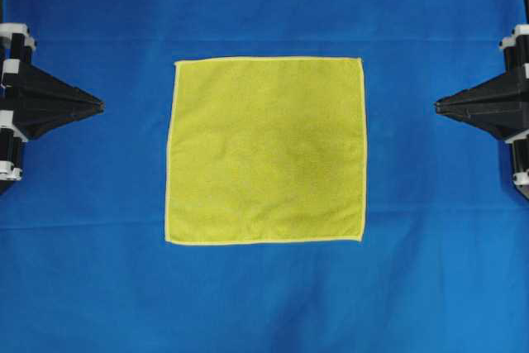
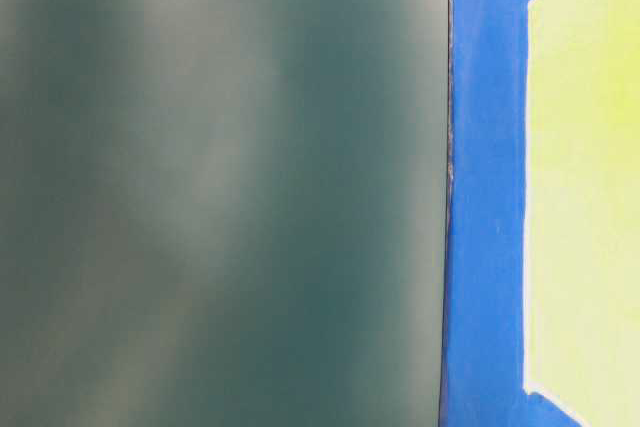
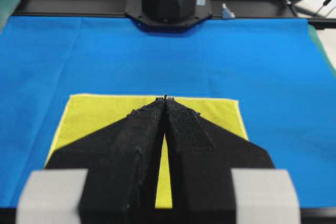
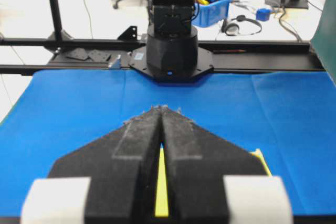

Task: Fold the yellow towel.
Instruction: 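Move both grippers to the towel's far corners and pinch them, then lift the far edge with both grippers and fold it toward the near edge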

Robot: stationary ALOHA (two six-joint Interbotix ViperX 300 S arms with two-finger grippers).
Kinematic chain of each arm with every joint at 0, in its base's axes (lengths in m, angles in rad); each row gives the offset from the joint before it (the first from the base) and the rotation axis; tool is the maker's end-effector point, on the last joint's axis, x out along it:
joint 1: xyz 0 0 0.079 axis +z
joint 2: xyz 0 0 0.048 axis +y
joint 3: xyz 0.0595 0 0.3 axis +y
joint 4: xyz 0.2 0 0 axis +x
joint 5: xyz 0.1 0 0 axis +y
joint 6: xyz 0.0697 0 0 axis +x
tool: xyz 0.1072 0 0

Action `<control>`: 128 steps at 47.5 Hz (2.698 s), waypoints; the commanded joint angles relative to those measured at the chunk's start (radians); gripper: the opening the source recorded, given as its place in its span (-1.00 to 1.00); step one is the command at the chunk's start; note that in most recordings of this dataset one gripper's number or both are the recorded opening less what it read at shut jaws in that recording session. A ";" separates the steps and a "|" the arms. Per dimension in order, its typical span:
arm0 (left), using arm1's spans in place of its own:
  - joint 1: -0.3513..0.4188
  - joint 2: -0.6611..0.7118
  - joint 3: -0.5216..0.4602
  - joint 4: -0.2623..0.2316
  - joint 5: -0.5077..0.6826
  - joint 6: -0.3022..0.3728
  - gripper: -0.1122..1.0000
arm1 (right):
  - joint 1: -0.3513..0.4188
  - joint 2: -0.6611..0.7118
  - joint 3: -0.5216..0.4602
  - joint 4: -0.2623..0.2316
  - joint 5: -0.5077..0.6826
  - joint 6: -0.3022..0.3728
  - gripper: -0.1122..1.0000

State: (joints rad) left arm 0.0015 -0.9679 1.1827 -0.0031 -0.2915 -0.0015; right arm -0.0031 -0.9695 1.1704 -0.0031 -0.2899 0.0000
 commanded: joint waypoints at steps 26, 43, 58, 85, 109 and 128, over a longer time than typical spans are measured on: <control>0.209 0.293 -0.038 -0.021 -0.017 -0.028 -0.79 | -0.304 0.374 -0.094 0.025 0.169 0.015 -0.79; 0.354 0.643 -0.086 -0.021 -0.095 -0.026 0.70 | -0.471 0.732 -0.193 -0.009 0.173 0.003 0.34; 0.407 0.927 -0.155 -0.020 -0.179 -0.018 0.70 | -0.491 0.922 -0.247 -0.026 0.172 0.000 0.26; 0.411 1.055 -0.215 -0.020 -0.078 -0.002 0.08 | -0.494 1.011 -0.253 -0.028 0.153 -0.003 -0.29; 0.396 0.962 -0.235 -0.020 0.038 0.052 -0.77 | -0.495 0.962 -0.258 -0.025 0.163 0.005 -0.74; 0.390 0.876 -0.250 -0.018 0.095 0.123 -0.77 | -0.494 0.865 -0.250 -0.021 0.215 0.011 -0.74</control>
State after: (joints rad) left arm 0.3958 -0.0721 0.9495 -0.0230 -0.1933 0.1197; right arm -0.4955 -0.0844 0.9265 -0.0276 -0.0782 0.0092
